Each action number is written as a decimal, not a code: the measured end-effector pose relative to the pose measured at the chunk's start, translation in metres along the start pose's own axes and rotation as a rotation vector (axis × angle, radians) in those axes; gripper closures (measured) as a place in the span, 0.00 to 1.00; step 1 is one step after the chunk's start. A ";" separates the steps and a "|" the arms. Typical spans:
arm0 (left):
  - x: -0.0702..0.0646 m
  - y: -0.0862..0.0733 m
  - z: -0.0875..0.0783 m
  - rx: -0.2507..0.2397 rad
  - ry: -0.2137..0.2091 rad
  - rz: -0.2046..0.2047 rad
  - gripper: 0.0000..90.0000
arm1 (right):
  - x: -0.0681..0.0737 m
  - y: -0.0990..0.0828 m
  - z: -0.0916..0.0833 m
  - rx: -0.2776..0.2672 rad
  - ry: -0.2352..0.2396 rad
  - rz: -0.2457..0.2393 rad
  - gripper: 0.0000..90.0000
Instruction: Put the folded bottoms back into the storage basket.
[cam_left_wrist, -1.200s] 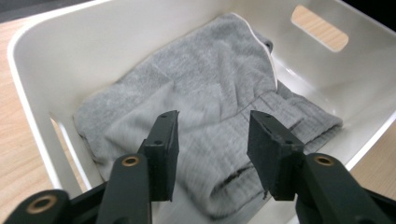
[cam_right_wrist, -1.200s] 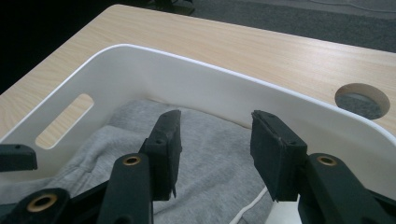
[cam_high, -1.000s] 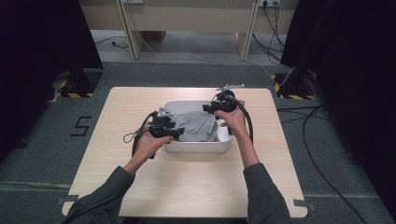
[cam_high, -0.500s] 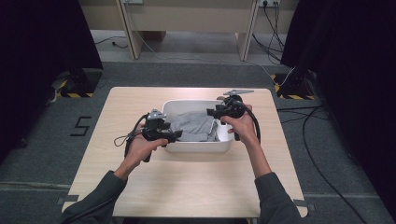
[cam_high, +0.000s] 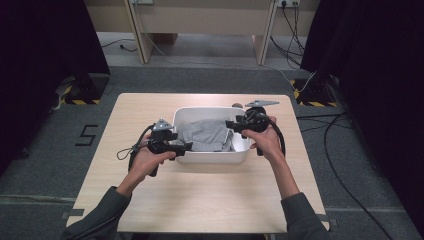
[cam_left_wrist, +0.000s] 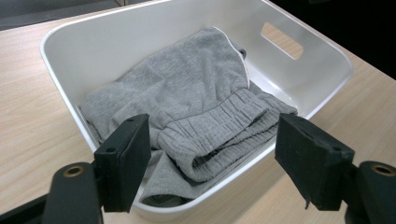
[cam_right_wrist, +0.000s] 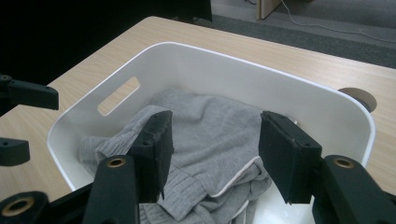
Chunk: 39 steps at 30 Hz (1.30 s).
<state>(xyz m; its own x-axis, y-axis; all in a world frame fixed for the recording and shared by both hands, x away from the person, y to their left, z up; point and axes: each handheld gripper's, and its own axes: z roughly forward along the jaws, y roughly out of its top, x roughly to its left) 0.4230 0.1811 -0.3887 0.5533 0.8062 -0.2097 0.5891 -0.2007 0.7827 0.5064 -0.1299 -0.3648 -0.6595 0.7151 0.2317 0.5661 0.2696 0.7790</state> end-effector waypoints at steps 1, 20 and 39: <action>0.000 0.000 -0.001 0.000 -0.001 0.003 0.29 | 0.000 -0.001 -0.002 -0.001 0.001 -0.002 0.50; -0.003 -0.014 -0.024 -0.026 -0.017 0.010 0.27 | 0.000 -0.024 -0.036 -0.051 -0.020 -0.006 0.49; -0.007 -0.040 -0.048 -0.055 -0.017 0.016 0.27 | 0.008 -0.058 -0.064 -0.076 -0.031 -0.011 0.48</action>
<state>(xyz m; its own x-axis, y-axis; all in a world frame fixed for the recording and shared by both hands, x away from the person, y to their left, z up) 0.3671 0.2098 -0.3910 0.5730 0.7932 -0.2063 0.5466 -0.1823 0.8173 0.4369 -0.1809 -0.3712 -0.6490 0.7323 0.2060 0.5190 0.2282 0.8237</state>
